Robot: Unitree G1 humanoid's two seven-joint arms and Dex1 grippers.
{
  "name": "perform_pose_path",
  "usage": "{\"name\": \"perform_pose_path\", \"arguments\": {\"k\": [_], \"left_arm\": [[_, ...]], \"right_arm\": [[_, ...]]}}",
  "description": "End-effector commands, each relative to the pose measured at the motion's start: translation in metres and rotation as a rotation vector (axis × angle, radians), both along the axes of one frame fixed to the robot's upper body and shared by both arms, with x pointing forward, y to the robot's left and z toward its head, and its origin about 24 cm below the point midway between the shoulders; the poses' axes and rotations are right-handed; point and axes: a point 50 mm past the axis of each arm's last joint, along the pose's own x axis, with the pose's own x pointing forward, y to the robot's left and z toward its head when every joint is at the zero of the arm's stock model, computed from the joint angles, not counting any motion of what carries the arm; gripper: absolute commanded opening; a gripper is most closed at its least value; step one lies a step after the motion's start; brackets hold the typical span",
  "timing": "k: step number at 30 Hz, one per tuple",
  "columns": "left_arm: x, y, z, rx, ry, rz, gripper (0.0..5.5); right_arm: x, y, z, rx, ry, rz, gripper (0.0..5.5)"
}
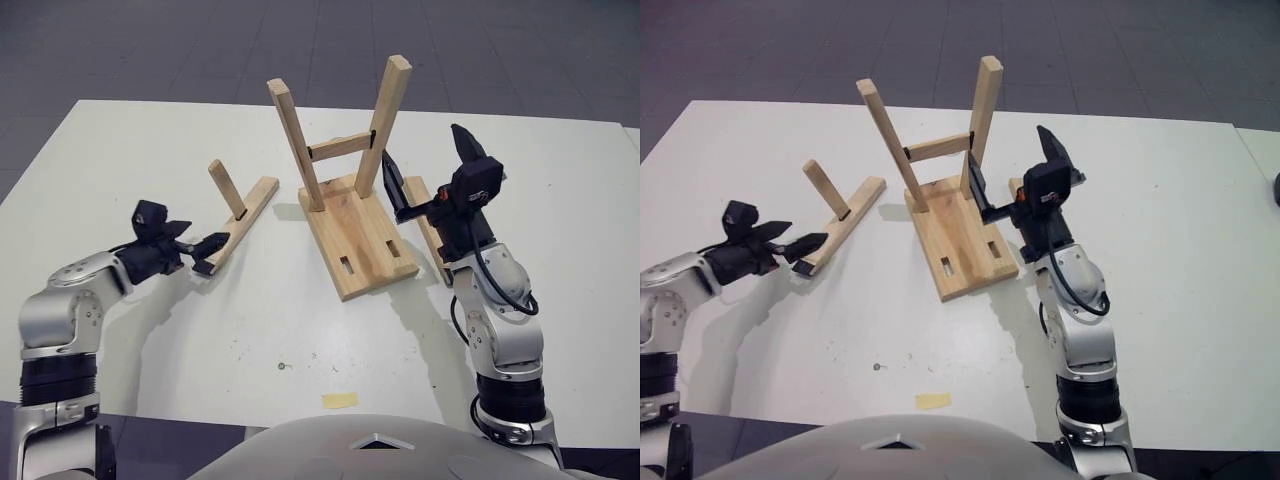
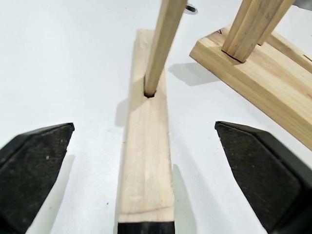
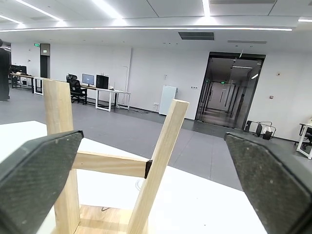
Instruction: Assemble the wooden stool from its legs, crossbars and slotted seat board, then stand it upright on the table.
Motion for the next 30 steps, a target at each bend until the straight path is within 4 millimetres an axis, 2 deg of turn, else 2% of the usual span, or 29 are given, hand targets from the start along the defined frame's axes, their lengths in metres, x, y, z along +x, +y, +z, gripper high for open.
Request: {"name": "perform_pose_path", "arguments": {"k": [1, 3, 5, 18, 22, 23, 25, 30], "left_arm": [[0.003, -0.005, -0.026, 0.161, 0.084, -0.05, 5.36], [0.004, 0.0, -0.033, 0.223, 0.123, -0.053, 5.36], [0.004, 0.005, -0.036, 0.246, 0.146, -0.053, 5.13], [-0.002, 0.01, -0.031, 0.319, 0.21, -0.182, 2.98], [-0.003, 0.006, -0.029, 0.352, 0.192, -0.199, 2.38], [0.0, 0.003, -0.025, 0.352, 0.165, -0.191, 2.14], [0.011, -0.006, -0.01, 0.326, 0.07, -0.161, 2.05], [0.057, -0.029, 0.066, 0.255, -0.362, 0.031, 2.05]], "right_arm": [[0.003, 0.0, 0.003, -0.006, -0.017, 0.003, 5.4], [0.003, 0.0, 0.002, -0.005, -0.016, -0.001, 5.4], [0.003, 0.0, 0.001, -0.004, -0.014, -0.002, 5.4], [0.002, 0.001, -0.003, 0.026, -0.008, -0.056, 5.4], [0.003, 0.0, -0.002, 0.025, -0.008, -0.06, 5.4], [0.003, 0.0, -0.002, 0.022, -0.008, -0.06, 5.4], [0.005, -0.003, -0.002, 0.017, -0.008, -0.068, 5.4], [0.011, -0.01, 0.005, 0.022, -0.02, -0.087, 5.4]]}}
